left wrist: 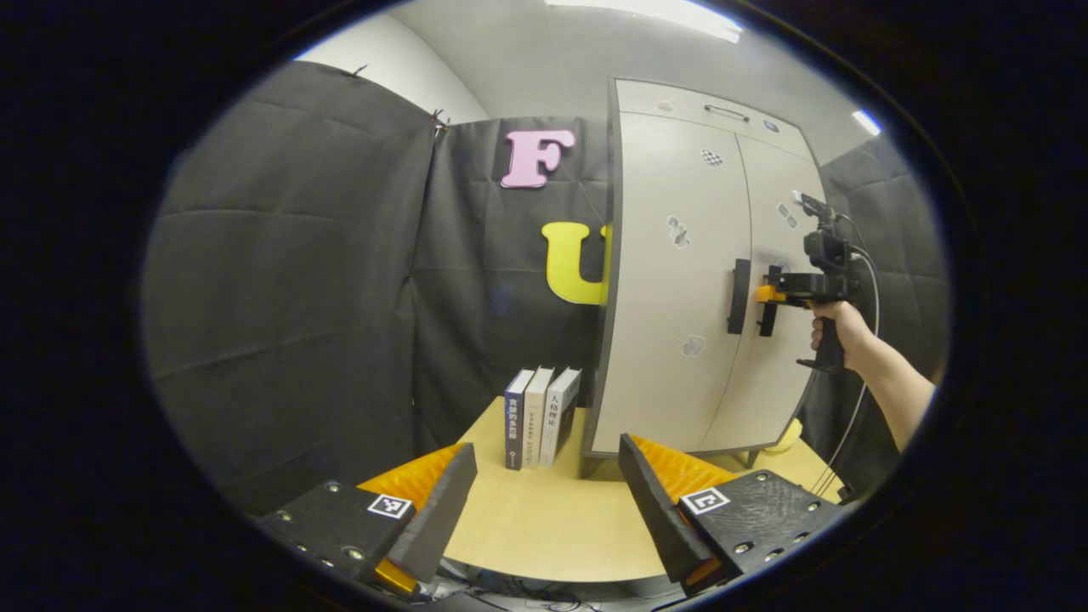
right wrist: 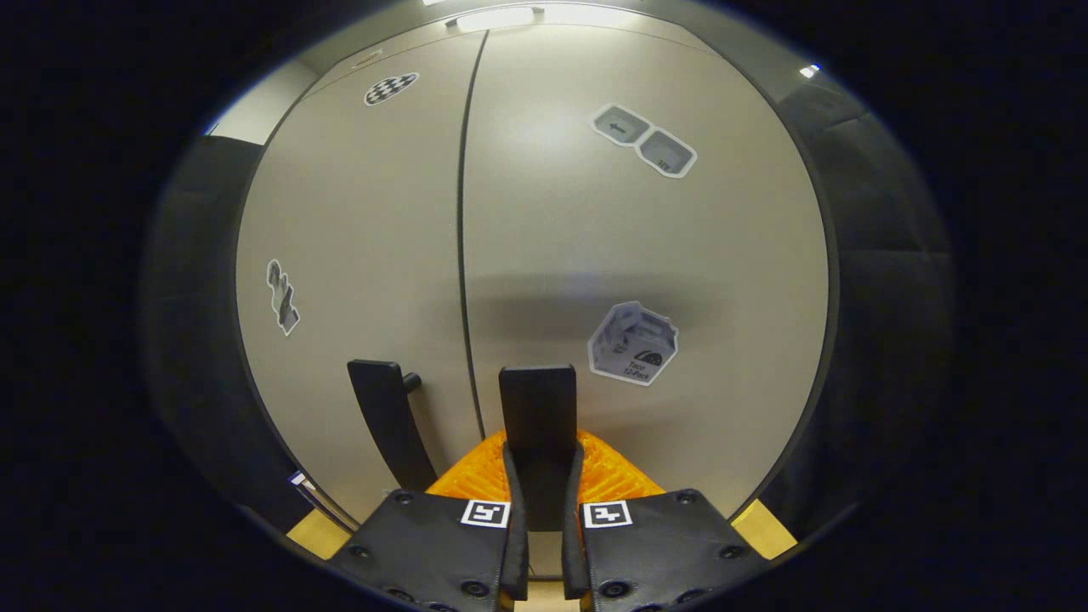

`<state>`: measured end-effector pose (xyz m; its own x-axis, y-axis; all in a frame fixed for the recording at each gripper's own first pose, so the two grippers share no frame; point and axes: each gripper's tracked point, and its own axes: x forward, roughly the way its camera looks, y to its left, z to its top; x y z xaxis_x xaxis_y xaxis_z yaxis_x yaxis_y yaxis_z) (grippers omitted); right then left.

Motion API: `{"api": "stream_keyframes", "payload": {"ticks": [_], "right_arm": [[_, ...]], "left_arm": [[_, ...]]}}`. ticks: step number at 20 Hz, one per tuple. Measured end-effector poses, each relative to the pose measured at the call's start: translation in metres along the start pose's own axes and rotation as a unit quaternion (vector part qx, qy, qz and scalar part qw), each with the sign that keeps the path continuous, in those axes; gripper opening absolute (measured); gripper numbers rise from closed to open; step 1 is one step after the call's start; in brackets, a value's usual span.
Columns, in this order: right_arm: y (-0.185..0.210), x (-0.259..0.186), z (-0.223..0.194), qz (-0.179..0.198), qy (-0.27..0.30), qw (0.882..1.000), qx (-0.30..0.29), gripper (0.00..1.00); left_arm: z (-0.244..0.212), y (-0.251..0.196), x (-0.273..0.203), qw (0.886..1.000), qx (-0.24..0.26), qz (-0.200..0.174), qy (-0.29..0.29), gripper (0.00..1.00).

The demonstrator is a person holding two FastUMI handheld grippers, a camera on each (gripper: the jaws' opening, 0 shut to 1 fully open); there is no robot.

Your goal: Open the right door of the double-door shoe cabinet with the right hand, and open the left door with the left hand.

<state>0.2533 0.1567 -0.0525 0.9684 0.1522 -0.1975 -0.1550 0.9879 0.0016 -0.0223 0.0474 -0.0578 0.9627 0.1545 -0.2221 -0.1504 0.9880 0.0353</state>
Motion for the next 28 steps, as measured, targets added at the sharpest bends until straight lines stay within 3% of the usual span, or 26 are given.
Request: {"api": "stream_keyframes", "payload": {"ticks": [1,4,11,20,28], "right_arm": [[0.000,0.002,0.000,0.007,0.005,1.000,-0.003,0.11],[0.000,-0.001,-0.002,0.020,0.014,1.000,-0.007,0.06],[-0.004,-0.032,-0.007,0.054,0.016,0.998,-0.011,0.09],[-0.020,-0.087,-0.015,0.150,0.019,0.988,-0.018,0.09],[-0.037,-0.103,-0.015,0.206,0.009,0.978,-0.018,0.08]], "left_arm": [[-0.002,-0.003,0.000,1.000,0.001,-0.003,0.003,1.00],[-0.005,-0.015,0.006,1.000,0.001,-0.017,0.012,1.00],[0.005,-0.054,0.015,0.999,0.013,-0.046,0.012,0.98],[0.010,-0.127,-0.026,1.000,0.007,-0.023,0.009,1.00],[0.001,-0.194,-0.060,1.000,0.012,-0.004,0.004,1.00]]}}
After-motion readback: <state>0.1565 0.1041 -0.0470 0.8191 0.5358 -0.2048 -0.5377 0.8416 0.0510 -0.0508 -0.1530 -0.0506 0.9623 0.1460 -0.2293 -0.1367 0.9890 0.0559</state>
